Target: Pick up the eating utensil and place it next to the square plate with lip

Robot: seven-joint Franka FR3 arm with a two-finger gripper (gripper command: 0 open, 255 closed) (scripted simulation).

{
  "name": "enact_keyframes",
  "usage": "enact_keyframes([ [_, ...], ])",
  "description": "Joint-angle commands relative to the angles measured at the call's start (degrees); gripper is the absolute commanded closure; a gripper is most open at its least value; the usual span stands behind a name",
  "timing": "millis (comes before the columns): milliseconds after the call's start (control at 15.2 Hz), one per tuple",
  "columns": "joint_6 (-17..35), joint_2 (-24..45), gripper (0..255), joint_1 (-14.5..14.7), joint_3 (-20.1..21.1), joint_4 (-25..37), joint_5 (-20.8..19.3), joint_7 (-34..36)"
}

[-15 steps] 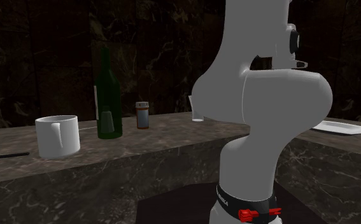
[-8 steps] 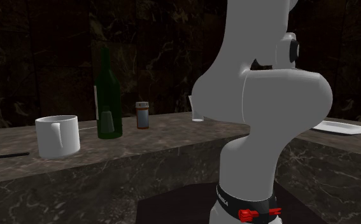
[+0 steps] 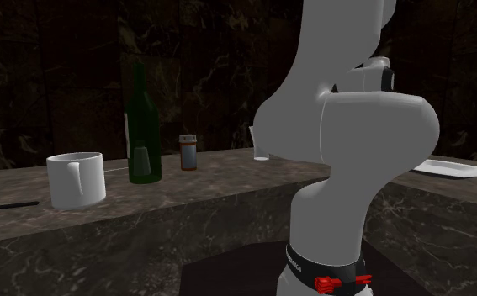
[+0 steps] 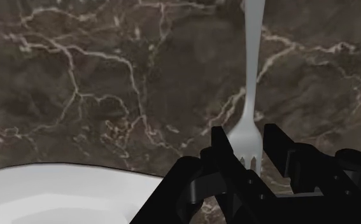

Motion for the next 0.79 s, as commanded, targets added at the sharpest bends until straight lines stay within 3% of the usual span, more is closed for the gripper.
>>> enact_keyframes([
  [0, 0.47, 0.09, 255, 0.01, 0.01, -0.35, -0.01, 0.03],
  [330, 0.47, 0.09, 255, 0.01, 0.01, -0.34, -0.01, 0.03],
  [396, 0.47, 0.09, 0, 0.01, 0.01, -0.34, -0.01, 0.03],
  [726, 0.46, 0.09, 0, 0.01, 0.01, -0.34, -0.01, 0.03],
])
